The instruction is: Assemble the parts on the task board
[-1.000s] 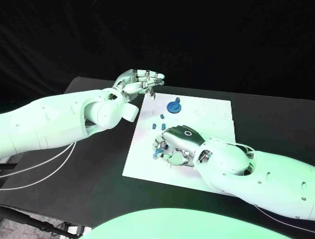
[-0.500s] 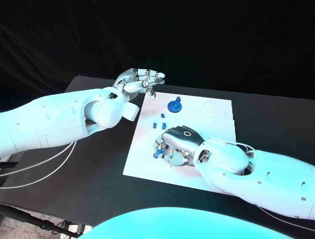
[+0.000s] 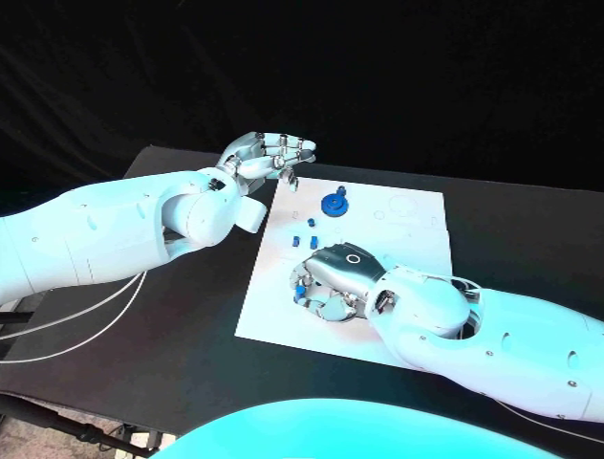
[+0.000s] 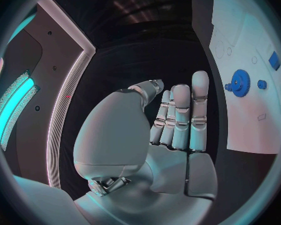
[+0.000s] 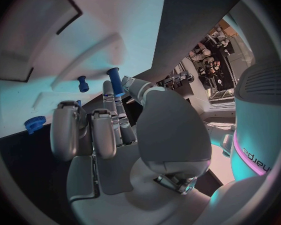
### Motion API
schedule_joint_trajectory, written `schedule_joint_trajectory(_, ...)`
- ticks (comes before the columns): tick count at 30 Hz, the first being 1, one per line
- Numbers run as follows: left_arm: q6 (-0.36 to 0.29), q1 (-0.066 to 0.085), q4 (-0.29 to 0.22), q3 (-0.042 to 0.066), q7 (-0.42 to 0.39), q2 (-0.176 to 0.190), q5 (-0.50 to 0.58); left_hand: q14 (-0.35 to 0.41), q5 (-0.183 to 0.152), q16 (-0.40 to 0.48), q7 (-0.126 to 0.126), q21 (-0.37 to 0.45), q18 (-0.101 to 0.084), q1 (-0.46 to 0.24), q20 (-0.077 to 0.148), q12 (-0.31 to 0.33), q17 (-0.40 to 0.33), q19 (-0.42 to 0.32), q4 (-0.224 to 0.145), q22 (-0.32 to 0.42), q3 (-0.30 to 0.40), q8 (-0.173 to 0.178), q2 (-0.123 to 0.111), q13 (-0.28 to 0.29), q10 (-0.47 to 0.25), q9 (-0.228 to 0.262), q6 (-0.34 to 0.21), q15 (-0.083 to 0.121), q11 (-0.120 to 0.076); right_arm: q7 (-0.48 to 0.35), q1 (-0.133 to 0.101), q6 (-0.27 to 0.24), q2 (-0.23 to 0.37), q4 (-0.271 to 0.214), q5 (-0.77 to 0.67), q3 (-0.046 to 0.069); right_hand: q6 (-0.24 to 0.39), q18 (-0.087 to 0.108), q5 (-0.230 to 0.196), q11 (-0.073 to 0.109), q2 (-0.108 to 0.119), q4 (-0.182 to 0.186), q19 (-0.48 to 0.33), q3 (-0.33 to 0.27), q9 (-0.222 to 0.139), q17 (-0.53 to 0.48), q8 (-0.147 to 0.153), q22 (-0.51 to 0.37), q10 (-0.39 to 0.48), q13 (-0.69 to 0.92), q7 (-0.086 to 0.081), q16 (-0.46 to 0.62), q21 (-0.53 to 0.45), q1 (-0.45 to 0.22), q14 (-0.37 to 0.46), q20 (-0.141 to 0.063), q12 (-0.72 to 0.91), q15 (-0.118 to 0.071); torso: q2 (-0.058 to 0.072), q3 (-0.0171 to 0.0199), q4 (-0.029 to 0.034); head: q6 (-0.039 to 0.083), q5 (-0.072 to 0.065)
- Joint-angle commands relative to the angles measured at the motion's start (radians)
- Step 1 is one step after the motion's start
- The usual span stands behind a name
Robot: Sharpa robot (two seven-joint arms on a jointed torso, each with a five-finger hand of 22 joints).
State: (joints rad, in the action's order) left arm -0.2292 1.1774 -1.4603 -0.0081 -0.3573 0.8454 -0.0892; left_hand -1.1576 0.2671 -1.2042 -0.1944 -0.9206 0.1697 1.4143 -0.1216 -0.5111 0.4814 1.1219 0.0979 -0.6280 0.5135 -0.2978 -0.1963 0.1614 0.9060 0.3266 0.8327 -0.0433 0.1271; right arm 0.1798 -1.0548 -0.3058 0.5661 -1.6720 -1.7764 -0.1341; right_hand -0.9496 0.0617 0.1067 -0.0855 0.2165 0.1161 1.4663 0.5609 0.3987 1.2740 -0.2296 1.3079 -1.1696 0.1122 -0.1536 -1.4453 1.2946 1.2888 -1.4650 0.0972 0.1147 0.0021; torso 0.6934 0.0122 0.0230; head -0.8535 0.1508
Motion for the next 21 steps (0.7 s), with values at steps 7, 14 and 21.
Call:
schedule_joint_trajectory(7, 0.017, 0.000, 0.000, 0.001, -0.003, -0.002, 0.004, 0.007, 0.005, 0.002, -0.001, 0.005, 0.012, -0.011, -0.002, -0.007, -0.001, -0.006, 0.000, 0.000, 0.008, -0.001, 0.001, 0.001, -0.006, 0.001, -0.007, 0.002, -0.002, -0.001, 0.003, 0.003, 0.000, -0.001, -0.017, -0.002, 0.012, -0.008, 0.005, -0.004, 0.012, 0.000, 0.018, -0.008, -0.003, -0.002, 0.008, 0.168, 0.001, 0.002, 0.001, -0.002, -0.007, -0.004, -0.047, 0.007, -0.002, 0.005, -0.001, 0.0002, 0.0000, 0.000, -0.001)
schedule_joint_trajectory(14, 0.018, 0.000, 0.000, 0.001, -0.002, -0.002, 0.004, 0.007, 0.005, 0.002, -0.001, 0.005, 0.012, -0.011, -0.002, -0.007, -0.001, -0.006, 0.000, 0.000, 0.008, -0.001, 0.001, 0.001, -0.006, 0.001, -0.007, 0.002, -0.002, 0.001, 0.004, -0.019, 0.004, -0.004, -0.018, -0.002, 0.020, -0.005, 0.005, -0.003, 0.016, 0.000, 0.014, -0.013, -0.006, -0.005, 0.015, 0.164, 0.014, 0.001, 0.004, -0.001, -0.020, -0.008, -0.046, 0.007, -0.008, 0.005, -0.001, 0.0006, -0.0004, 0.000, -0.001)
schedule_joint_trajectory(21, 0.019, 0.000, 0.001, 0.001, 0.000, -0.001, 0.004, 0.008, 0.005, 0.001, -0.001, 0.006, 0.012, -0.014, -0.003, -0.008, -0.002, -0.006, 0.000, 0.002, 0.009, -0.002, 0.001, 0.002, -0.009, 0.001, -0.008, 0.002, -0.002, -0.005, 0.008, -0.125, 0.025, -0.023, -0.024, -0.002, 0.112, 0.021, 0.007, -0.016, 0.032, 0.004, -0.032, -0.099, -0.026, -0.059, 0.072, 0.109, 0.130, -0.017, 0.015, 0.027, -0.175, -0.018, -0.030, 0.016, -0.024, 0.014, 0.000, 0.0008, -0.0007, 0.004, -0.004)
